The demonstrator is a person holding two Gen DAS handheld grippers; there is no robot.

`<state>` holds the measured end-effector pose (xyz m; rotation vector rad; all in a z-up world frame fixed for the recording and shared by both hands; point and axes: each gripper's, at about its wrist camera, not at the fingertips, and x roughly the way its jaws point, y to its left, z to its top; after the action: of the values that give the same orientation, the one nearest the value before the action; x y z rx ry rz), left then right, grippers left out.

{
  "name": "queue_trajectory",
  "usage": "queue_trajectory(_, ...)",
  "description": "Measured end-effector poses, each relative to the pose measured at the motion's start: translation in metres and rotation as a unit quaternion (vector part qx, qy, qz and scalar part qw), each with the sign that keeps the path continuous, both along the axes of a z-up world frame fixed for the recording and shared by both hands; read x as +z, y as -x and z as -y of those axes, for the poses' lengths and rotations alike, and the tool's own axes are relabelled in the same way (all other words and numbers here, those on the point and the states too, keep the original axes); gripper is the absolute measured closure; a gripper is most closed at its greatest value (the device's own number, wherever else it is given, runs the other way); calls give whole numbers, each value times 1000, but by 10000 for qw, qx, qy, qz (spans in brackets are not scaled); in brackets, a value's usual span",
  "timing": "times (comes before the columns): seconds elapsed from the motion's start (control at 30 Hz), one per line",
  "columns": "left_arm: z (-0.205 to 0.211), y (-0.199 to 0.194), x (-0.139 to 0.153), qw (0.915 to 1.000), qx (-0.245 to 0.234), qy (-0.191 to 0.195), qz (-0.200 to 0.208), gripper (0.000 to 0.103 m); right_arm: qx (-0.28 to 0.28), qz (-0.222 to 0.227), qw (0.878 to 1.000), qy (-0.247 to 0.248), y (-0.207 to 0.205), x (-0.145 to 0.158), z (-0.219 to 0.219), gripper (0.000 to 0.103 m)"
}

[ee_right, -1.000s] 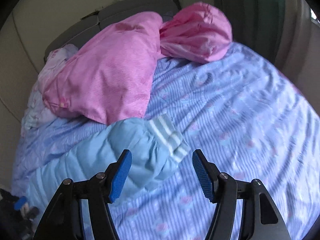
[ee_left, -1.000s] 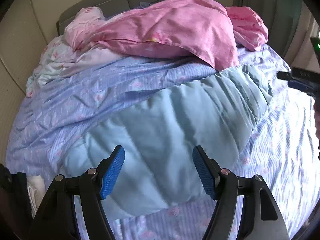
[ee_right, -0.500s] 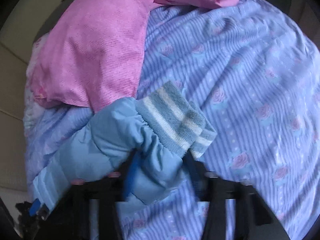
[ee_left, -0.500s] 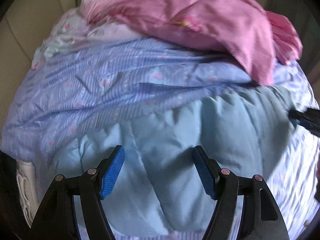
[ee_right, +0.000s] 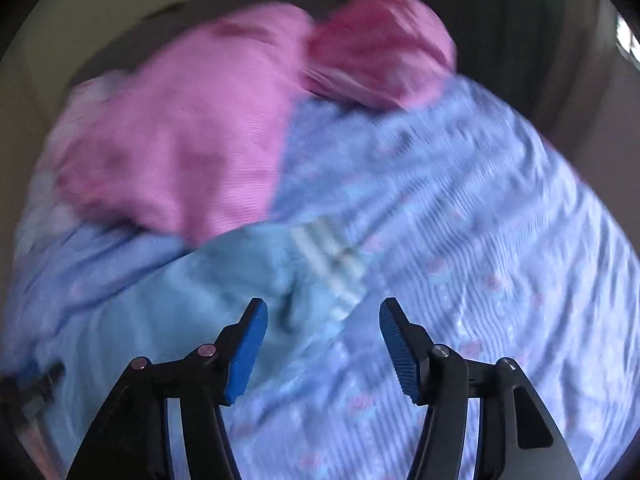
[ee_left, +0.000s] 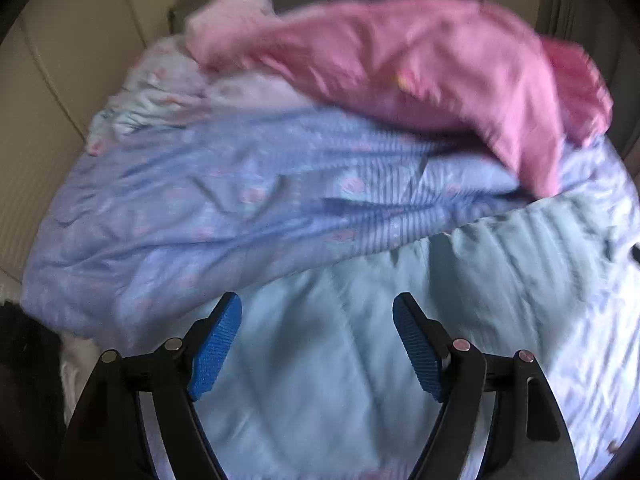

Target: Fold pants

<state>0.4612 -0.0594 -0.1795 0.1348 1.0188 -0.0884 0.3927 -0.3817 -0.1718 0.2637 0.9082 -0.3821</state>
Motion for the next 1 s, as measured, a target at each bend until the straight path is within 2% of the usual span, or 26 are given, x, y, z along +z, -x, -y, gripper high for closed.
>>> queue_trajectory(0.07,-23,26,14,9997,123,104,167,21,580,115,9981,176,18,10,-30,44)
queue_trajectory(0.13,-52,53,17,9992,325,165,168,21,1143,146,9930,241,36,15,-62,44)
queue_trajectory(0.23,-93,82,1,9979,605,189,-110,21,1714,37,9852,-77,54,5,-108,44)
queue_trajectory(0.33,-130,94,-20,9937,935,375,-500,23,2202,-166,9749,-285,68,-16,-148,44)
queue_trajectory(0.43,-150,90,-34,9900,1123,592,-611,32,2540,-313,9661,-336,64,-33,-173,44)
queue_trajectory(0.47,-153,87,-35,9887,1155,722,-625,36,2625,-311,9640,-282,63,-36,-180,44)
queue_trajectory(0.63,-158,72,-41,9810,1205,1369,-665,40,2834,-515,9571,-321,51,-50,-197,44)
queue_trajectory(0.73,-157,62,-51,9790,1178,1468,-776,42,2835,-602,9561,-425,48,-50,-201,44)
queue_trajectory(0.77,-157,59,-55,9776,1181,1532,-832,46,2821,-641,9561,-459,48,-52,-202,44)
queue_trajectory(0.83,-160,53,-65,9729,1221,1701,-981,47,2816,-697,9556,-522,46,-56,-203,44)
queue_trajectory(0.87,-161,50,-70,9706,1224,1785,-1049,56,2810,-730,9554,-534,46,-58,-204,44)
queue_trajectory(0.9,-160,47,-75,9696,1226,1790,-1131,62,2827,-746,9546,-570,47,-60,-205,44)
queue_trajectory(1.0,-152,42,-73,9761,1311,1340,-1103,69,2922,-777,9516,-549,44,-63,-211,44)
